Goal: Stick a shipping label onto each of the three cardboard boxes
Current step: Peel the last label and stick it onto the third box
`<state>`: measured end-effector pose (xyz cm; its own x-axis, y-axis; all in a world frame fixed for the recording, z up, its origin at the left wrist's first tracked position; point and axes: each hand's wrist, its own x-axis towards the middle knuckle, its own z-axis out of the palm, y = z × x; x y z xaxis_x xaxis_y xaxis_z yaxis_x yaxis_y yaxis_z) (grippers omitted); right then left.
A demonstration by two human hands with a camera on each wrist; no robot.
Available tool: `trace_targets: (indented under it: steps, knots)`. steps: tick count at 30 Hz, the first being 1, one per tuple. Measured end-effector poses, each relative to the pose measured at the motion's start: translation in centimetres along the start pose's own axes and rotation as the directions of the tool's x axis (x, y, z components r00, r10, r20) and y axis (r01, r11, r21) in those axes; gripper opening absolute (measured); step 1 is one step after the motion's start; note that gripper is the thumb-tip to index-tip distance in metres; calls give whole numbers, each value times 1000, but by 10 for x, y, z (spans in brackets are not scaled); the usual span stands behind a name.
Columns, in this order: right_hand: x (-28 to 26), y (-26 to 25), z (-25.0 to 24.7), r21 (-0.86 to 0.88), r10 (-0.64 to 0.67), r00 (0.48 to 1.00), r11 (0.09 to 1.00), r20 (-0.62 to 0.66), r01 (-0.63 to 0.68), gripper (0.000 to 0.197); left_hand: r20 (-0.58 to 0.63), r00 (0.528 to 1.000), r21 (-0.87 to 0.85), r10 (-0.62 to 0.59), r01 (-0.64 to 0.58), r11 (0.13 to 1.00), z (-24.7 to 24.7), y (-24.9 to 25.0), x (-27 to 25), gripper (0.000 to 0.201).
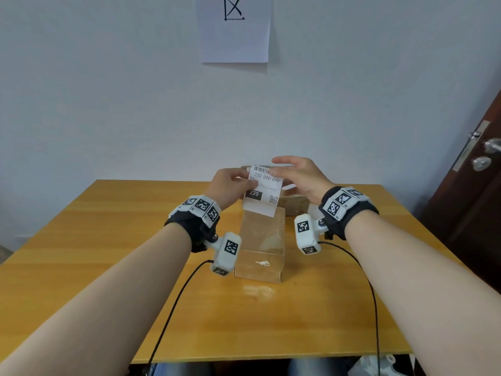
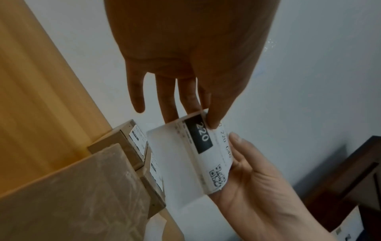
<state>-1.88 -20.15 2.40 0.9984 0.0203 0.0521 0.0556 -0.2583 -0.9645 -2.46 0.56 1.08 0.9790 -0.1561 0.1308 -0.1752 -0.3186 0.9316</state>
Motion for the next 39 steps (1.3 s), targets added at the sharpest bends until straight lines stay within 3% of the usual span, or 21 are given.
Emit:
trace_targets:
  steps: [4,11,14,19,24,29,34,39]
  knots:
    - [0,7,-1,-20,96,995,995,11,-95,26,75,995,-55,-66,70,996,-2,0,-1,9]
    - [6,13,1,-89,84,995,992,-61,-89,23,125,958,39,-258,255,966,2,-19,-2,33]
    - [6,17,1,-105,96,993,989,-73,-104,22,158,921,48,-355,352,935,-1,-32,-6,31]
    - [7,26,1,-115,131,990,984,-55,-136,10,135,908,60,-397,392,918,-3,-45,-13,21]
    - [12,38,3,-133,174,983,975,-54,-180,9,141,873,98,-467,457,884,-1,-54,-21,14]
    - [15,50,0,-178,263,965,949,-2,-259,14,114,885,117,-451,439,891,5,-63,-25,15]
    - [17,50,-3,13,301,951,953,72,-302,28,106,896,159,-431,413,897,10,-66,-23,37]
    - [18,47,-6,35,294,953,954,72,-297,24,97,919,108,-383,373,922,10,-65,-20,22]
